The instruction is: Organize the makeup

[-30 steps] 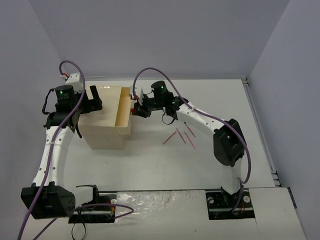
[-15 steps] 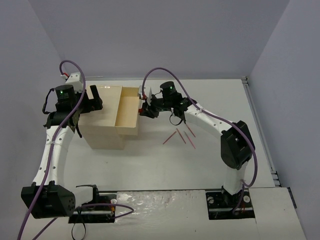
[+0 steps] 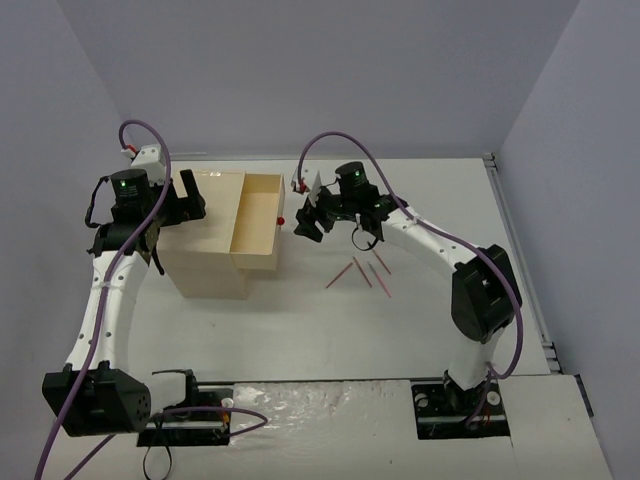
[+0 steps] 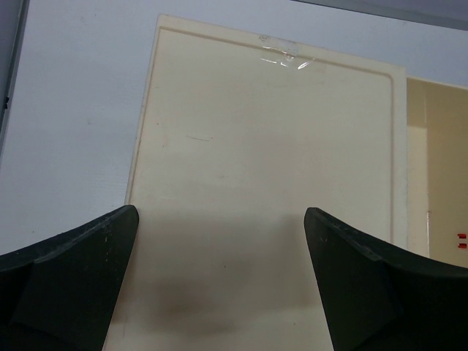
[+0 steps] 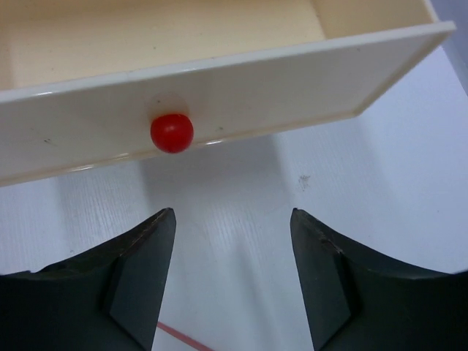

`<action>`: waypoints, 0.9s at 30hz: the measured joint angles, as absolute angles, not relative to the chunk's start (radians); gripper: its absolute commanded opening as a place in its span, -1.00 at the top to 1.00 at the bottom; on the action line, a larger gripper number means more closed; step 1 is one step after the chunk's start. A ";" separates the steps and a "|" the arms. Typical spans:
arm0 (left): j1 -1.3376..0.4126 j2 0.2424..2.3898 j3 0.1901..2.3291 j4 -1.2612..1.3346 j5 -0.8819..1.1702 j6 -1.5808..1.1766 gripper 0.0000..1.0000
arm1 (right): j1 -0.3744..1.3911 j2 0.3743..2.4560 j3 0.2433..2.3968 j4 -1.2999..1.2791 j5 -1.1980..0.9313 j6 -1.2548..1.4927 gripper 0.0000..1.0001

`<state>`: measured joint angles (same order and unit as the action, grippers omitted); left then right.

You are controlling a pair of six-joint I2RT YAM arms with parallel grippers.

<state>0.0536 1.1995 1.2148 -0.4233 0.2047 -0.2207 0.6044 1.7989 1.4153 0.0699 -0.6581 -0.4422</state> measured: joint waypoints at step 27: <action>-0.015 0.971 1.141 -0.472 0.177 -0.192 -0.94 | 0.309 1.696 1.086 -0.025 -0.113 0.054 0.04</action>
